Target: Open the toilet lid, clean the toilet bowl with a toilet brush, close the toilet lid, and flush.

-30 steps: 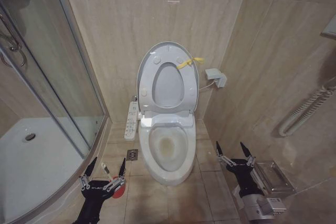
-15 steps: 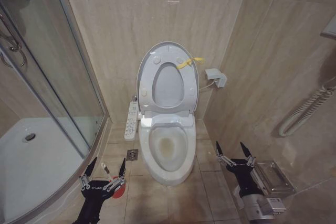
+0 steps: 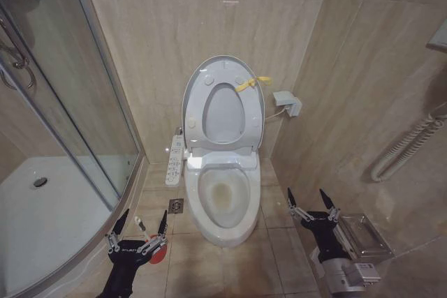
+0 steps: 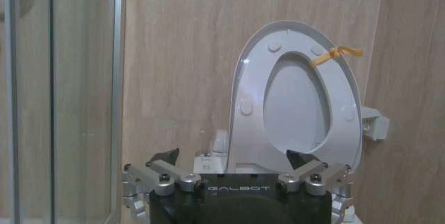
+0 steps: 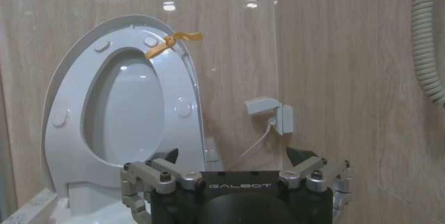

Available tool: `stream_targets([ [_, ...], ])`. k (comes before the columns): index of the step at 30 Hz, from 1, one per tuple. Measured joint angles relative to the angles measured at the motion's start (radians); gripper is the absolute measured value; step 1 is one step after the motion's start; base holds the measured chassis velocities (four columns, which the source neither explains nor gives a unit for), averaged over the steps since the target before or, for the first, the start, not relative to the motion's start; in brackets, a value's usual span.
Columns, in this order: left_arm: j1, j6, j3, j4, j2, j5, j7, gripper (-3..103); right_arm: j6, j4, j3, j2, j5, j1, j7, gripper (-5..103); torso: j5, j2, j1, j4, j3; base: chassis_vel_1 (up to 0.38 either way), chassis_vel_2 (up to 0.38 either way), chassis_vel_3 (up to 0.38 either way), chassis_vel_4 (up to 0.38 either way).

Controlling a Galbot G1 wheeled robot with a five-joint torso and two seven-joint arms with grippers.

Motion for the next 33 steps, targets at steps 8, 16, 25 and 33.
stream_targets([
  [8,0.000,0.000,0.000,0.000,0.000,0.000,0.000,100,0.000,0.000,0.000,0.000,0.000,0.000,0.000,100,0.0000,0.000,0.000,0.0000,0.000,0.000,0.000,0.000,0.000],
  [16,0.000,0.000,0.000,0.000,0.000,0.000,0.000,100,-0.059,0.029,0.013,-0.033,0.032,0.019,0.010,100,0.0000,0.000,0.000,0.0000,0.000,0.000,0.000,0.000,0.000],
  [25,0.000,0.000,0.000,0.000,0.000,0.000,0.000,100,-0.305,0.152,0.070,-0.165,0.177,0.102,0.054,100,0.0001,0.000,0.000,0.0001,0.000,0.000,0.000,0.000,0.000],
  [33,0.000,0.000,0.000,0.000,0.000,0.000,0.000,100,-0.491,0.244,0.108,-0.277,0.301,0.176,0.094,100,-0.0005,0.000,0.000,-0.0006,0.000,0.000,0.000,0.000,0.000],
])
